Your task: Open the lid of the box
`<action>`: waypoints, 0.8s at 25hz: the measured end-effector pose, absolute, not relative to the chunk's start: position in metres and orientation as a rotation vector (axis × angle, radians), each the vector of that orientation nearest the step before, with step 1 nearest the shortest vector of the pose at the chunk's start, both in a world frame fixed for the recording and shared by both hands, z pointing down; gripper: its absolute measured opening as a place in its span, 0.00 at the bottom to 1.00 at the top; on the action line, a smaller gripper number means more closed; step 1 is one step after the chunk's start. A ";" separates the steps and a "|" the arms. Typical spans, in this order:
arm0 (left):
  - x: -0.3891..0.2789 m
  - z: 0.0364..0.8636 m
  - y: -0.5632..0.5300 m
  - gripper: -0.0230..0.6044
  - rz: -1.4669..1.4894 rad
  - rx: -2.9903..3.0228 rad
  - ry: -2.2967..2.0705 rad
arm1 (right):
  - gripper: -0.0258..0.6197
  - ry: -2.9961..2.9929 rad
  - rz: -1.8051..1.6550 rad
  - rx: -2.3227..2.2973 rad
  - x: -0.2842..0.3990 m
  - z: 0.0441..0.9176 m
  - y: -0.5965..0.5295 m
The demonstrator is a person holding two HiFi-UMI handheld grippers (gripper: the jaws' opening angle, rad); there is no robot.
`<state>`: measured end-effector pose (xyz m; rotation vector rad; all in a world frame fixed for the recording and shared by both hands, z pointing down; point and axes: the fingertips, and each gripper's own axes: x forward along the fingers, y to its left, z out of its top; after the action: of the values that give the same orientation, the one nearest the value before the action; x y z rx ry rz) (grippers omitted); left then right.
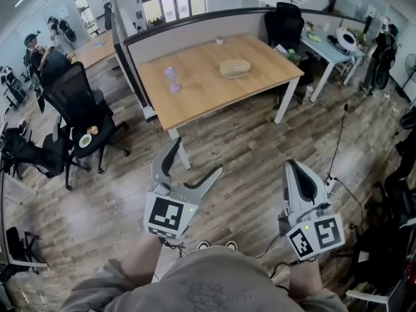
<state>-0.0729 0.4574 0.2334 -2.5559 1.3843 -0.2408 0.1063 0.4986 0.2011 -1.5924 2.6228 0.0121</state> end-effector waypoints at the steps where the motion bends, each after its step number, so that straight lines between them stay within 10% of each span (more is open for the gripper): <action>1: -0.071 0.234 0.458 0.75 -0.243 -2.559 1.386 | 0.06 2.620 0.036 -1.569 0.107 0.196 0.501; 4: -0.063 0.236 0.456 0.74 -0.251 -2.548 1.403 | 0.24 2.645 0.114 -1.548 0.110 0.189 0.505; 20: -0.018 0.254 0.440 0.74 -0.283 -2.528 1.434 | 0.25 2.720 0.107 -1.517 0.153 0.213 0.481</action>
<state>-0.0178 0.4404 0.2541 -2.5275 1.4342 -0.2828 0.1532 0.4812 0.2135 -1.5165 2.7203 0.1066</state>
